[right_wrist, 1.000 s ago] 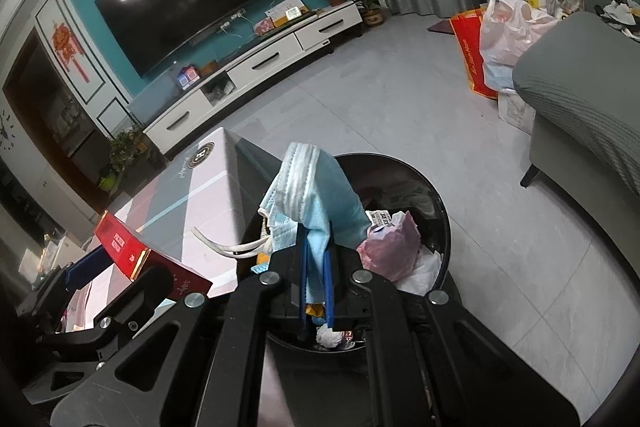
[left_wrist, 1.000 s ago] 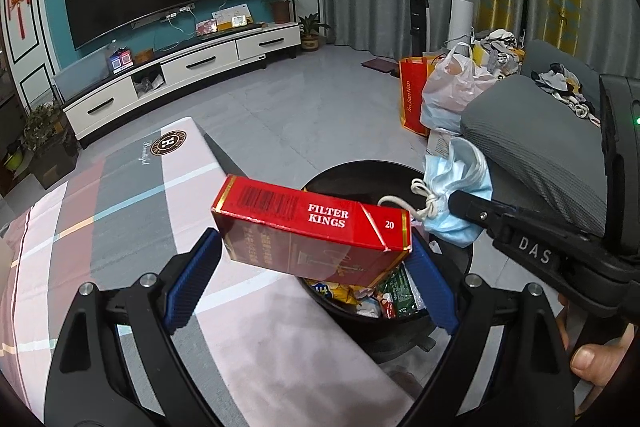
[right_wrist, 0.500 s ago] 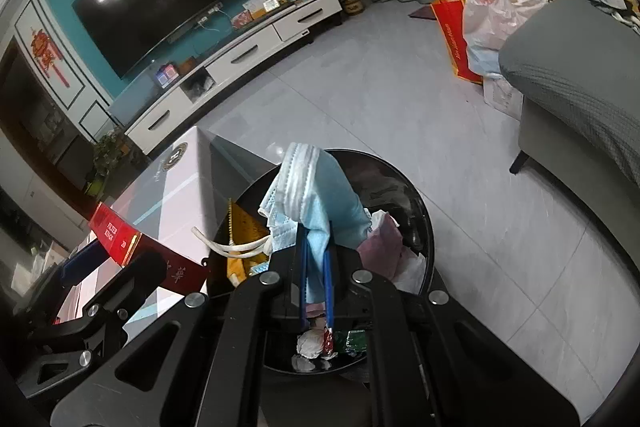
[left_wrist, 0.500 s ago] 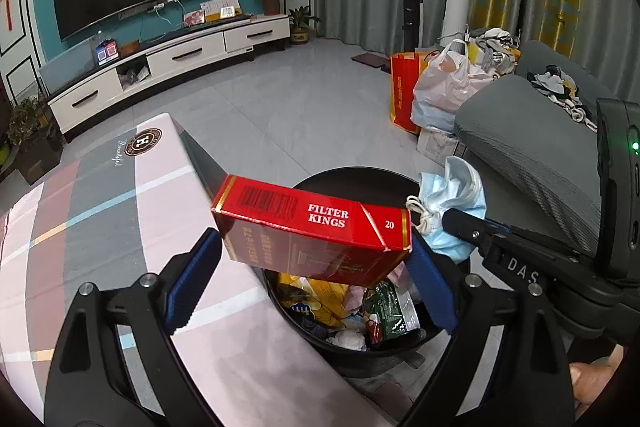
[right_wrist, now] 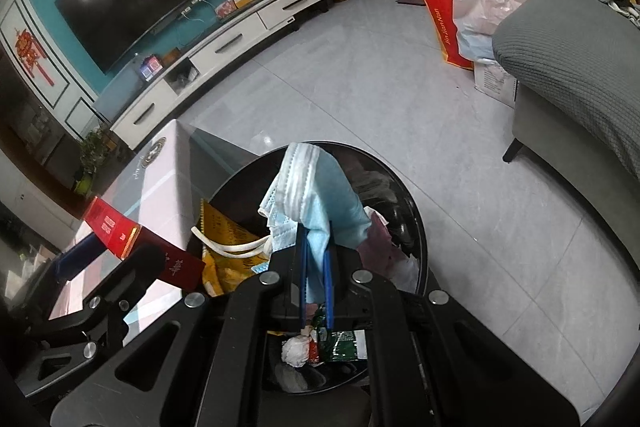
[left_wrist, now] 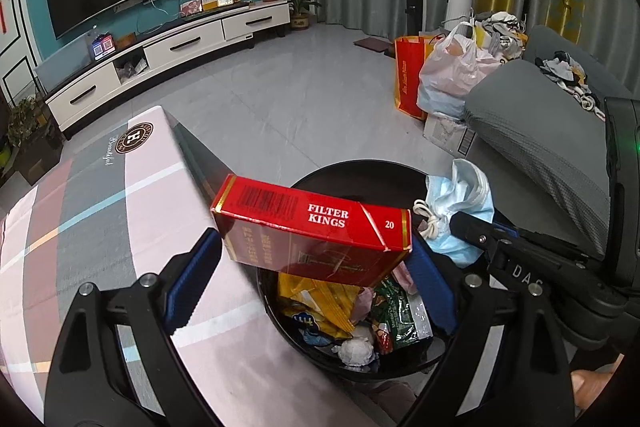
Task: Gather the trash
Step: 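Hold the red box and blue mask above the bin opening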
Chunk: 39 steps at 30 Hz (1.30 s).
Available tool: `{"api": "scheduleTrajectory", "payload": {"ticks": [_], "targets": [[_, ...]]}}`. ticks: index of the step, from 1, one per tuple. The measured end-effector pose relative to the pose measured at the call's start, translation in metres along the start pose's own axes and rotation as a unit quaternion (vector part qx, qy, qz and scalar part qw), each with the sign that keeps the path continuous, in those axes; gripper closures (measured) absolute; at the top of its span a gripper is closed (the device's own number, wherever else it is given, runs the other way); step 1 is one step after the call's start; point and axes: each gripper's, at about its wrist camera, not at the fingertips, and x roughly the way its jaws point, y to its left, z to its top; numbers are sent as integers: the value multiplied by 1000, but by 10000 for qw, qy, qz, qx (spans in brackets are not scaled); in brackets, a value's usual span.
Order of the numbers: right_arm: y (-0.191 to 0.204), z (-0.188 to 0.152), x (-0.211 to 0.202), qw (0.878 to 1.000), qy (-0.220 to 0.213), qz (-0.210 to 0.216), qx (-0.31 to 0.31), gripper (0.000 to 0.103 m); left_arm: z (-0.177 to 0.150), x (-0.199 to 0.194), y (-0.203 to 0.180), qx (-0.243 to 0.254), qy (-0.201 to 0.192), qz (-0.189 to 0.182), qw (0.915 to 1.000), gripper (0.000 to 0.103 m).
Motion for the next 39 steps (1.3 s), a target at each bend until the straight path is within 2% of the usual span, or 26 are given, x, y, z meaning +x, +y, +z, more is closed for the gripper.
{"api": "scheduleTrajectory", "payload": {"ticks": [39], "targets": [[1, 0, 22, 9993, 338, -164, -8, 94, 2, 32, -3, 12, 348, -109, 9993, 13]]}}
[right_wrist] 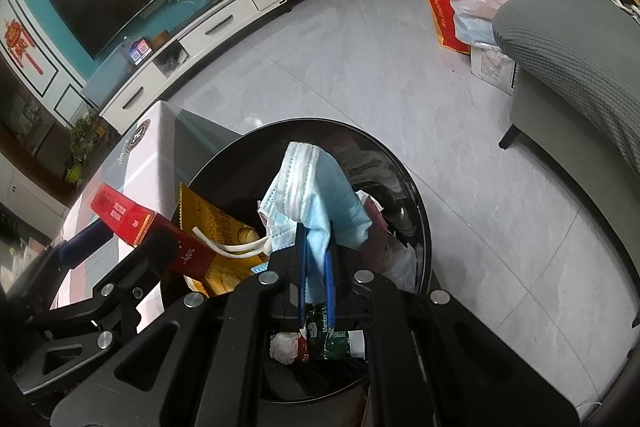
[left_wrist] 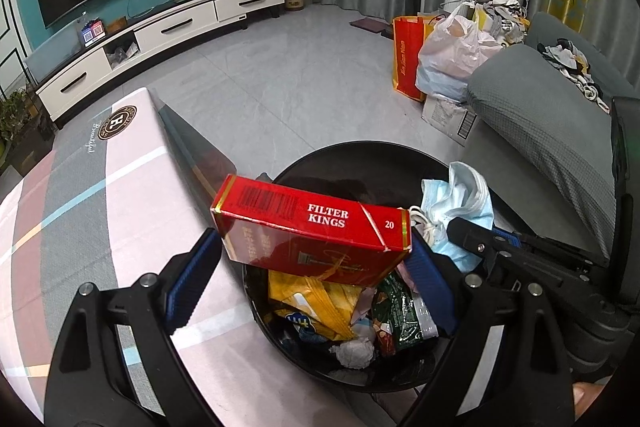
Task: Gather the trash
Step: 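Hold the red box and blue mask above the bin opening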
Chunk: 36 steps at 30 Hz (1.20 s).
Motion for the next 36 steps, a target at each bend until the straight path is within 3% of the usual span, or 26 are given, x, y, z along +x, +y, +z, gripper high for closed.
{"api": "scheduleTrajectory", "payload": {"ticks": [36], "targets": [[-5, -1, 8, 9998, 92, -162, -11, 90, -2, 8, 5, 64, 159, -9, 9999, 12]]}}
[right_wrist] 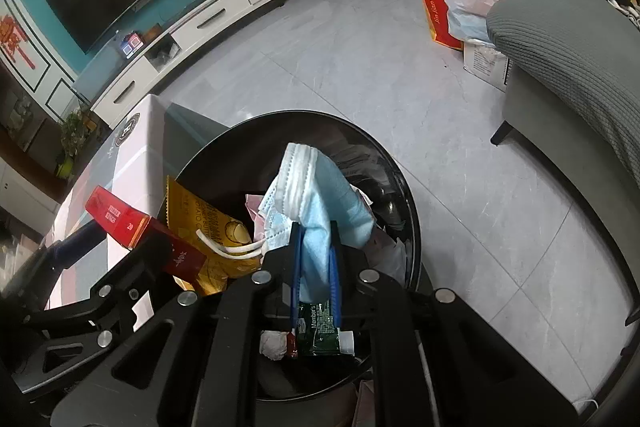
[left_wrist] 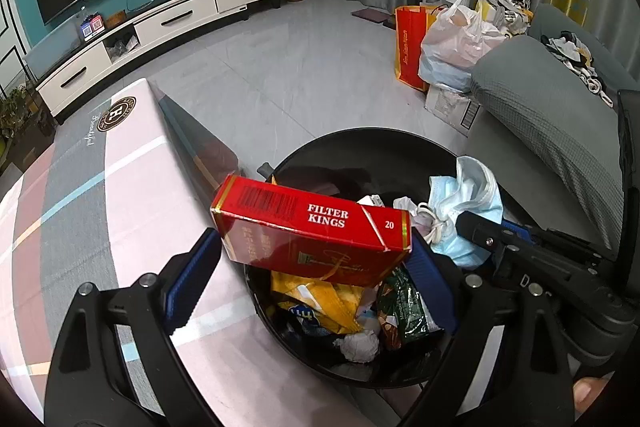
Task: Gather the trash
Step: 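Hold the red box and blue mask above the bin opening, then open both tools to drop the red box and blue mask into the bin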
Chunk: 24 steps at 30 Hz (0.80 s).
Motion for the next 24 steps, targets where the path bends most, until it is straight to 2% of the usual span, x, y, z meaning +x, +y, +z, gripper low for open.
{"api": "scheduleTrajectory", "payload": {"ticks": [11, 24], "targets": [[-1, -1, -1, 10000, 22, -31, 21, 87, -2, 1, 1, 9, 44, -9, 10000, 12], [-2, -2, -4, 10000, -12, -84, 17, 78, -2, 3, 1, 8, 81, -38, 10000, 11]]}}
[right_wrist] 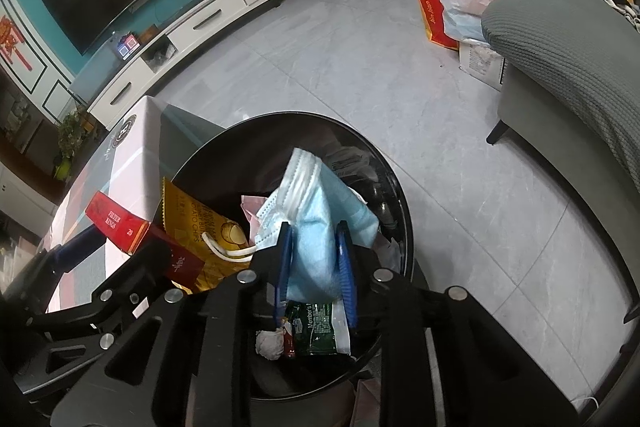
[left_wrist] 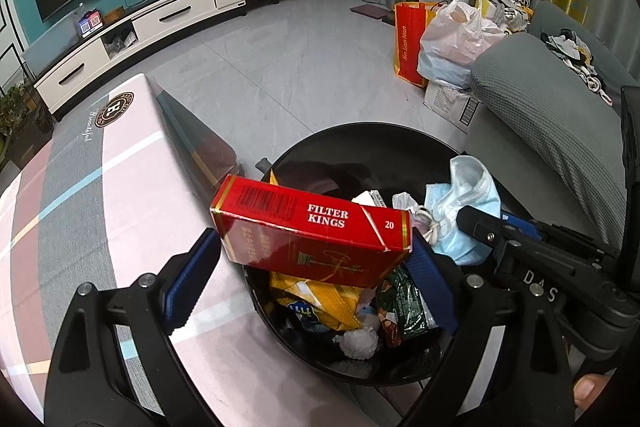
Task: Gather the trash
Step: 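Open both tools to drop the red box and blue mask into the bin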
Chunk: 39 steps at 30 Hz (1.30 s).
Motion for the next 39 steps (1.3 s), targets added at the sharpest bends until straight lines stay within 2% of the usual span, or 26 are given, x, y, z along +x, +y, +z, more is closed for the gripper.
{"api": "scheduleTrajectory", "payload": {"ticks": [6, 21, 27, 33, 39], "targets": [[1, 0, -3, 10000, -40, -30, 15, 72, -1, 1, 2, -45, 23, -42, 10000, 10], [1, -1, -5, 10000, -53, -35, 22, 71, 0, -3, 5, -57, 3, -32, 10000, 9], [0, -1, -6, 10000, -66, -61, 38, 65, 0, -4, 6, -59, 3, -30, 10000, 9], [1, -1, -8, 9999, -102, -131, 1, 55, 0, -4, 7, -67, 1, -42, 10000, 7], [-2, 2, -9, 9998, -122, -149, 37, 53, 0, -7, 10, -124, -6, -45, 9999, 6]]}}
